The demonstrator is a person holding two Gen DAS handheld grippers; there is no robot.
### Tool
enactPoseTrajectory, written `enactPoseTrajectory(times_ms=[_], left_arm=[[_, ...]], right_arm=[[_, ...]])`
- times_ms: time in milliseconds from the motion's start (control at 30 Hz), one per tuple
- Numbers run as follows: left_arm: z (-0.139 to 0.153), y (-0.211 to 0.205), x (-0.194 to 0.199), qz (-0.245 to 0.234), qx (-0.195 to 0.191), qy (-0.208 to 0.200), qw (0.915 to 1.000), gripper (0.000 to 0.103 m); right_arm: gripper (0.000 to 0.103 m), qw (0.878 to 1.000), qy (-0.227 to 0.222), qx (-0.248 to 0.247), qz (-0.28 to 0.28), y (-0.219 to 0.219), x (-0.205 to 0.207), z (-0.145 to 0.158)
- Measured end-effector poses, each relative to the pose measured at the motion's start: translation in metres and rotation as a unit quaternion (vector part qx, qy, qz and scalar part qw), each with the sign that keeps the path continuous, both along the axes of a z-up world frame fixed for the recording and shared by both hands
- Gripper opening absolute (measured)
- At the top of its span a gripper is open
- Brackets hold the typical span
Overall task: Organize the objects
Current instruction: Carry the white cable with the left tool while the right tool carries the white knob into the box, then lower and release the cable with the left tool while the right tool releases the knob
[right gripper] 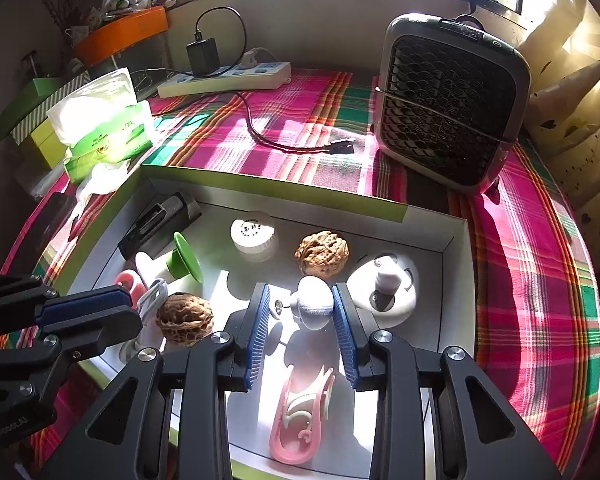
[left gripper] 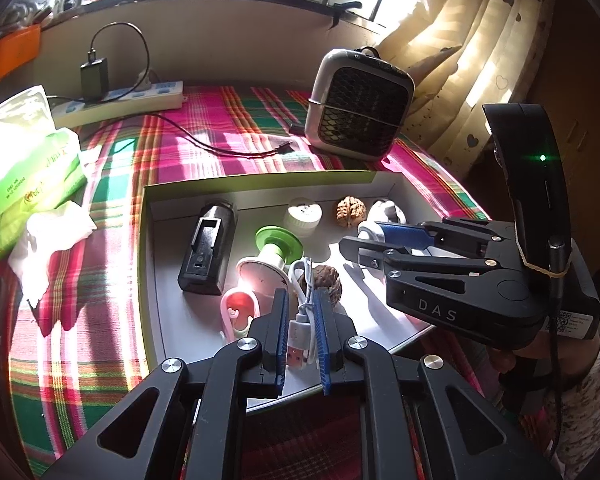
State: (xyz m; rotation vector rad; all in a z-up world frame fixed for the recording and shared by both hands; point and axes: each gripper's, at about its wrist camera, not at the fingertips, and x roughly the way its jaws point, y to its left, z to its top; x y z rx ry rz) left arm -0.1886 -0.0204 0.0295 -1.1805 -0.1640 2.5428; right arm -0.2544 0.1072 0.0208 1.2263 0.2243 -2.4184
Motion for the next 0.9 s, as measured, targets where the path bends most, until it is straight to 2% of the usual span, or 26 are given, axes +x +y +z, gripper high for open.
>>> enactPoseTrajectory(times_ms=[900], left_arm=[[-0.0047,-0.0019,-0.0017,0.006,0.004,-0.012,0.9999,0.011]], right_arm=[[0.033,1.0,0.006,0.004,-0.008,-0.0019,-0.0004,-0.0029]])
